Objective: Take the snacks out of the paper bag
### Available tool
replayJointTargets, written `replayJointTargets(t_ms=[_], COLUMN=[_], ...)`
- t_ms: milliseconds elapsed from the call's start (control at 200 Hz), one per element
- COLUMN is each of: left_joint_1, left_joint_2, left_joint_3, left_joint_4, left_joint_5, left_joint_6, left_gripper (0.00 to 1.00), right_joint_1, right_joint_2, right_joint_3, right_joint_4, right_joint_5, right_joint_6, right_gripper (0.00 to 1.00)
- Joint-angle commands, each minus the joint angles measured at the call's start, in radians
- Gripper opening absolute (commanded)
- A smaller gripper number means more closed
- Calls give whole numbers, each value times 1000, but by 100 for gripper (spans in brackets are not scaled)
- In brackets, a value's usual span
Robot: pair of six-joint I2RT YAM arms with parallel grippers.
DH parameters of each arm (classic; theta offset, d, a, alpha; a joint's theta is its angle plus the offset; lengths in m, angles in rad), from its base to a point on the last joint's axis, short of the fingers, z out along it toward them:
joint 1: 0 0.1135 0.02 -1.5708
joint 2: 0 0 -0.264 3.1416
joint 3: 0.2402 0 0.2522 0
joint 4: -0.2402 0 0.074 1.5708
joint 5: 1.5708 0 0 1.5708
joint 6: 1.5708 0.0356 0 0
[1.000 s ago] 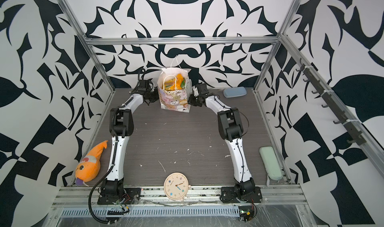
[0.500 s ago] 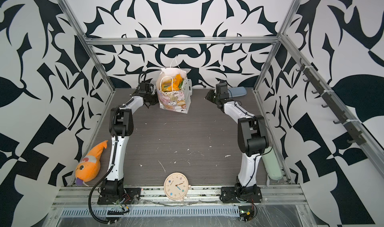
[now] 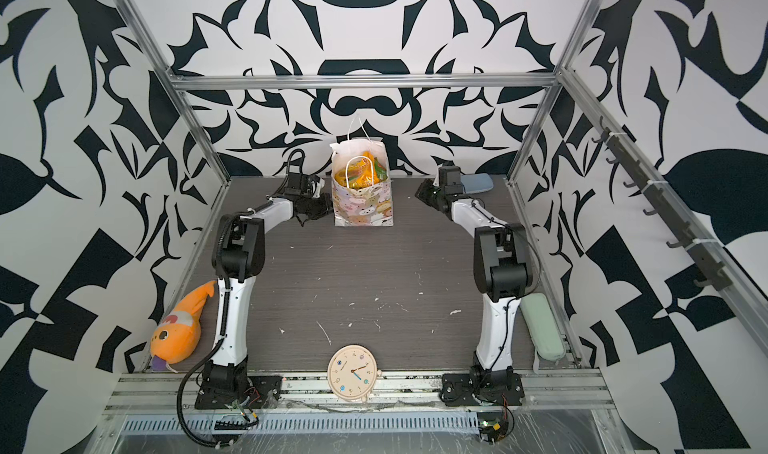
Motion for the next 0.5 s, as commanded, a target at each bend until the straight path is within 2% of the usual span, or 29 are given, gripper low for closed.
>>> replayJointTargets(t_ms=[0, 65, 280, 385, 495], left_joint_1=[-8, 23, 45, 34, 22], left_joint_2=[-42, -35, 78, 128, 155], left_joint_3=[-16, -14, 194, 254, 266], left_joint_4=[26, 47, -72, -86, -84], left_joint_5=[29, 22, -32, -32, -40], left_joint_6=[-21, -65, -70, -99, -108], left_gripper=[0, 0, 0, 0, 0], right_joint_1=[12, 22, 52, 74, 93], right_joint_2=[86, 149, 358, 428, 455], right_joint_3=[254, 334, 615, 680, 677], right_joint_4=[-232, -260, -353, -346, -302], right_joint_5=[10, -2, -19, -45, -65], right_joint_6=[-143, -163, -159, -157, -156], right_gripper=[5, 0, 0, 0, 0])
